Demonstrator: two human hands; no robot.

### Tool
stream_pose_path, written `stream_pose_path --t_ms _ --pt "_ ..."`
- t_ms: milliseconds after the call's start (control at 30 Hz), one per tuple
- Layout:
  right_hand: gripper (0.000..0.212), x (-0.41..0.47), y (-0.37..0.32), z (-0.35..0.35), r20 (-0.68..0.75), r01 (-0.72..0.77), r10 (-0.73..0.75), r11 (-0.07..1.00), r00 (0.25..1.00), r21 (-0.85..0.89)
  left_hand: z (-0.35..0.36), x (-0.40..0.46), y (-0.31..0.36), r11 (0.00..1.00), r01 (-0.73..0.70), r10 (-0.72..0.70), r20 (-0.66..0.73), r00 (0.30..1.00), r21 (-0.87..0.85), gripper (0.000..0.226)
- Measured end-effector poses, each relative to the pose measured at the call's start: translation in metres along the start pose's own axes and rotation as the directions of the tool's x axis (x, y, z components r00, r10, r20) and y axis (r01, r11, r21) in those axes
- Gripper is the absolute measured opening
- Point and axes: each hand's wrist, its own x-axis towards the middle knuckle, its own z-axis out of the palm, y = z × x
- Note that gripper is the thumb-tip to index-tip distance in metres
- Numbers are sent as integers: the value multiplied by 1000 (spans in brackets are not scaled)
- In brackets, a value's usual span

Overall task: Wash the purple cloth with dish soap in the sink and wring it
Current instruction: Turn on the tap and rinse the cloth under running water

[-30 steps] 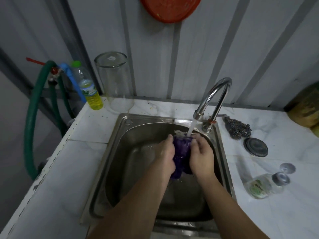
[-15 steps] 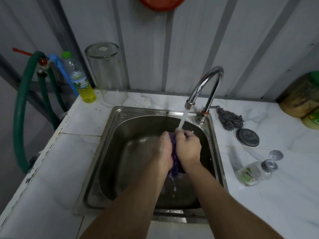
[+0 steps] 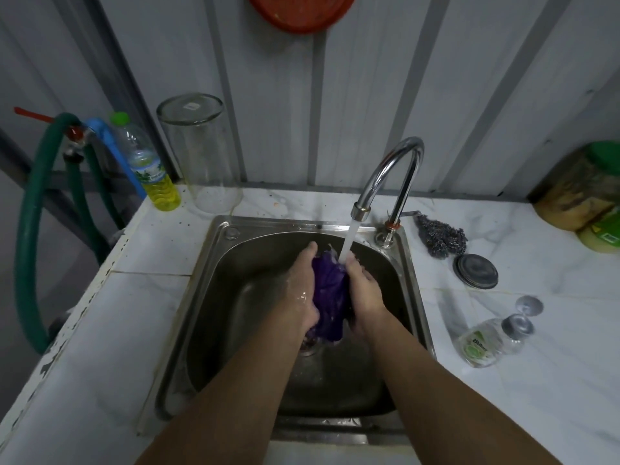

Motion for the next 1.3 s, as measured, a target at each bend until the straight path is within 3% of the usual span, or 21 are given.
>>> stream_pose_path --t_ms 33,100,200,300,400,500,600,700,800,900,1000,1100,1200,1300 --pt "70 -5 0 -1 88 -46 40 996 995 75 -1 2 3 999 -17 18 38 999 -28 55" --pt "68 -11 -3 1 160 -50 14 974 987 222 0 6 6 995 -77 82 67 994 -68 53" --pt "40 -18 -8 7 2 157 -168 927 986 340 1 13 7 978 -208 208 -57 976 19 34" --pt "22 -28 -14 14 -78 477 -470 863 879 168 7 16 3 979 -181 194 -174 966 90 39" --pt "33 -42 -9 14 44 713 -717 682 696 -163 11 14 3 998 58 -59 -16 998 -33 65" --pt "23 -47 -8 14 124 768 -780 553 613 -324 6 14 2 975 216 -207 130 970 -55 72" --pt "18 -42 -13 14 113 720 -743 580 659 -381 8 9 -1 979 152 -137 112 984 -139 52" --pt "16 -36 -11 21 -45 581 -596 795 802 -175 19 7 -2 986 -8 10 9 1000 -169 27" --pt "16 -27 -7 27 -242 485 -471 875 848 -5 26 11 0 982 -189 179 -222 958 -21 15" --pt "27 -17 -14 32 -299 412 -369 906 880 94 31 15 6 945 -231 307 -380 873 232 18" --pt "15 -6 -21 36 -333 278 -258 961 907 11 29 16 6 925 -232 341 -385 858 302 26" --pt "6 -1 -31 30 -257 131 -119 991 959 32 15 16 -2 873 -301 418 -269 868 385 31" --pt "13 -1 -39 17 -163 197 -235 956 958 -219 6 14 1 853 -382 476 -230 849 355 37" --pt "21 -22 -26 15 -91 406 -482 813 871 -418 12 13 14 933 -353 360 -264 895 76 40"
